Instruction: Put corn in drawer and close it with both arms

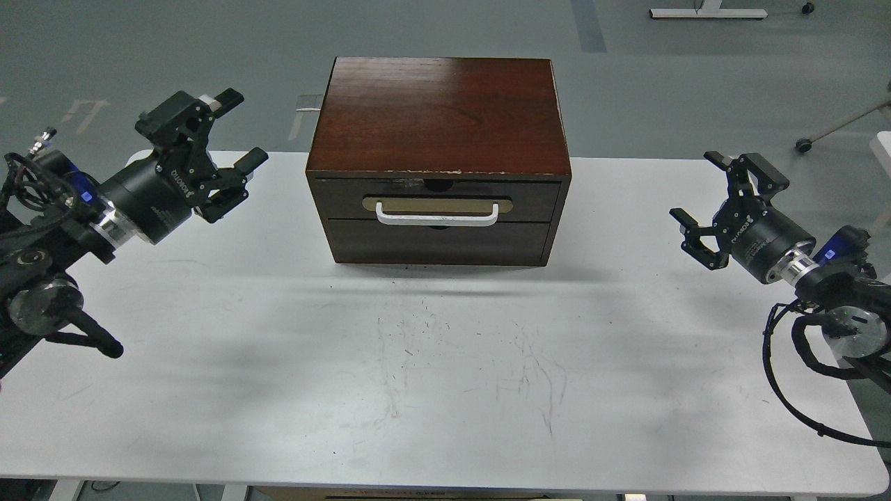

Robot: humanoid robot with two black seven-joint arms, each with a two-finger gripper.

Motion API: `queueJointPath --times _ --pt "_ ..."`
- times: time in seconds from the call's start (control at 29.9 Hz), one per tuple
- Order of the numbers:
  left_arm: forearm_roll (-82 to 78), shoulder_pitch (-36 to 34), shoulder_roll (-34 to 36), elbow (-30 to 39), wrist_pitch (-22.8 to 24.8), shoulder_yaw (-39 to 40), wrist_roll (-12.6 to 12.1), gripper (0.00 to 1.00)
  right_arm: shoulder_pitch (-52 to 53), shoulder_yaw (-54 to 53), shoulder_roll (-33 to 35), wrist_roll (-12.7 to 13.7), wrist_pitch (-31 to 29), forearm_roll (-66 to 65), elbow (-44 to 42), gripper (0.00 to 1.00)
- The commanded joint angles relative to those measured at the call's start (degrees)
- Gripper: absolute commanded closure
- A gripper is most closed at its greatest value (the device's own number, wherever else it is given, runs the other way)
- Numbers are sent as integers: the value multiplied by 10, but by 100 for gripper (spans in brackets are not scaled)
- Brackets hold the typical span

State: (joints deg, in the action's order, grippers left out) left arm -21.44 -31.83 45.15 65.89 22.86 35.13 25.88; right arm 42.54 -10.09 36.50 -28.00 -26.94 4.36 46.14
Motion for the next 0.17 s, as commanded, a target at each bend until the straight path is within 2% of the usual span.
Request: queueJointPath --times 0.0,0.13 --pt "35 30 -8 -36 51 22 -15 0 -3 0 -4 0 1 0 0 0" --pt "36 59 -16 -40 51 43 -27 0 -6 -4 -6 0 1 4 1 0"
